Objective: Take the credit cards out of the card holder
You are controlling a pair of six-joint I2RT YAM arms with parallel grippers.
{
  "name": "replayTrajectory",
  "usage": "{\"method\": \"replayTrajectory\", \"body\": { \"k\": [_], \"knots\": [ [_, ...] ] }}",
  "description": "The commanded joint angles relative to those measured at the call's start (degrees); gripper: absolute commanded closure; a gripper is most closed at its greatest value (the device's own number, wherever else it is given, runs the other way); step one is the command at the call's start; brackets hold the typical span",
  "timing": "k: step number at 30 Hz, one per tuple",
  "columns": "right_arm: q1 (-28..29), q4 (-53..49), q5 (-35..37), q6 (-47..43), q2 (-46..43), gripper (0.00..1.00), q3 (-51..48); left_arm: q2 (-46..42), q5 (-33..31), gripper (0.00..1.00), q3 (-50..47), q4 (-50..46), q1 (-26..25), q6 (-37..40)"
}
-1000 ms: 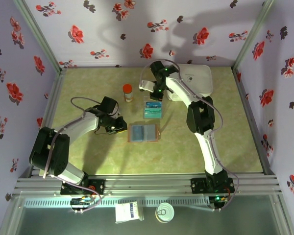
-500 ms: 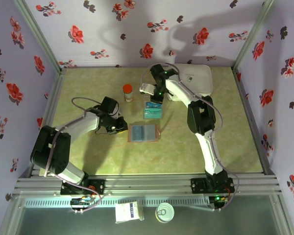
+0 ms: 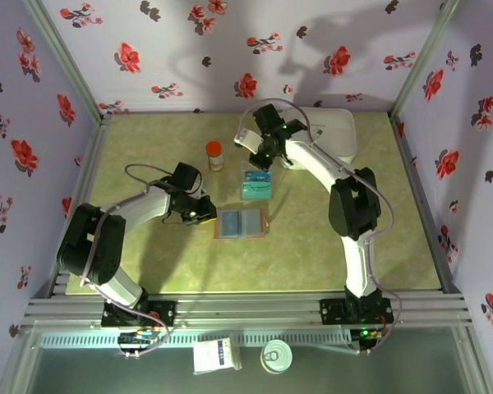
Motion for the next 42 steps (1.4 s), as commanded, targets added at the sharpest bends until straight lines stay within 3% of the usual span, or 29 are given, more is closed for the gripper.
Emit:
{"method": "replayTrajectory", "body": {
  "k": [1,9,13,19,30,42],
  "knots": [
    [2.78,6.03,0.73,15.53,-4.48,0.85,-5.98,1.66,1.58,0.86,1.08,1.47,0.11,0.46],
    [7.77,15.34,2.2,43.4,-11.58,0.91,-21.12,3.61,1.9,0.9,-0.38,4.08,-0.28,0.39],
    [9.9,21.74,-0.4,54.82,-15.15,0.95,-29.31,4.14,2.12,0.92,-1.35,5.41,-0.95,-0.04],
    [12.0,23.1,-5.52,69.35,-15.42,0.95,-33.99,5.16,1.59,0.95,-2.13,5.36,-1.25,-0.07],
    [14.41,28.4,-10.75,77.02,-13.99,0.79,-39.51,3.47,1.25,0.96,-3.05,4.2,-2.48,-0.69],
    [14.85,29.42,-11.48,77.93,-10.38,0.79,-39.87,5.02,-1.71,0.97,-2.37,2.59,-2.66,0.9]
  ]
}}
